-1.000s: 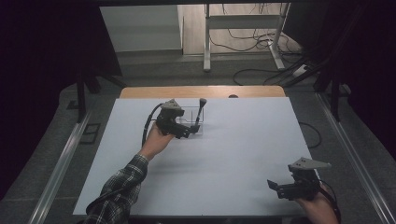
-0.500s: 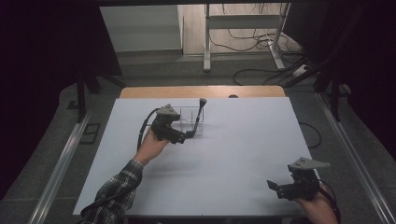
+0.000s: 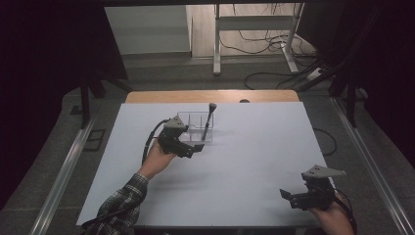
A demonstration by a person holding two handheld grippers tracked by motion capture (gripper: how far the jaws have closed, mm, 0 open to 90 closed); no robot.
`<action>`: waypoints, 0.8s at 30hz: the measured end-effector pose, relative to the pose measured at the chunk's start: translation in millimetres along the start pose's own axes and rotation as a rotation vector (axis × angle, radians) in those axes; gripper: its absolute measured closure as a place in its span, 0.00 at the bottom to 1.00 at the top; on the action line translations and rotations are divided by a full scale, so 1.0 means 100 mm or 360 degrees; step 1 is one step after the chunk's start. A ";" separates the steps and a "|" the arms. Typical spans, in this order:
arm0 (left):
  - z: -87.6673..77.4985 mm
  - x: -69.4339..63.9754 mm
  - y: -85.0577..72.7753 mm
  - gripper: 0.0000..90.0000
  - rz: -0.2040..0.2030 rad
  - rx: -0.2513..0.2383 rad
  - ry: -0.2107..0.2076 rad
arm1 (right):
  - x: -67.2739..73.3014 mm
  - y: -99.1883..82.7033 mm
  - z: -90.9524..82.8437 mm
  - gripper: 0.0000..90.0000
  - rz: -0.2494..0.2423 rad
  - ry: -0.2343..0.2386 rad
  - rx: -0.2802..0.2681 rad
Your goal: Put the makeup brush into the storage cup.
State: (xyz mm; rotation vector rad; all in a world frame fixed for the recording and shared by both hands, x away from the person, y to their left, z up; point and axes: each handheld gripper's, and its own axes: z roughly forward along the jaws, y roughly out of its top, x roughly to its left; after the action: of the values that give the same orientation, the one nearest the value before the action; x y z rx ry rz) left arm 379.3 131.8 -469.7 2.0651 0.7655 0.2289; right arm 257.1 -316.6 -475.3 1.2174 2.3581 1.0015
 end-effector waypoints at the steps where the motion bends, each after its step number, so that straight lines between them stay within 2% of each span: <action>1: 0.00 0.00 -0.01 0.00 -0.0001 0.0003 -0.0003 | 0.00 0.00 0.00 0.00 -0.0001 0.0000 0.0000; 13: -0.02 0.01 -0.13 0.00 0.0005 0.0038 -0.0036 | 0.00 0.00 -0.01 0.00 -0.0005 0.0004 -0.0010; 19: -0.08 0.04 -0.17 0.00 -0.0042 0.0011 -0.0050 | 0.00 0.00 -0.01 0.00 -0.0008 0.0006 -0.0012; 24: -0.12 0.03 -0.20 0.00 -0.0043 0.0006 -0.0044 | 0.00 0.00 -0.01 0.00 -0.0007 0.0008 -0.0011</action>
State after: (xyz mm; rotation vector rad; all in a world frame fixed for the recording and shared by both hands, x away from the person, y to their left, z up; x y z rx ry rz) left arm 368.1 149.7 -479.3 2.0561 0.7774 0.1834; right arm 256.5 -316.9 -474.8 1.2080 2.3582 1.0113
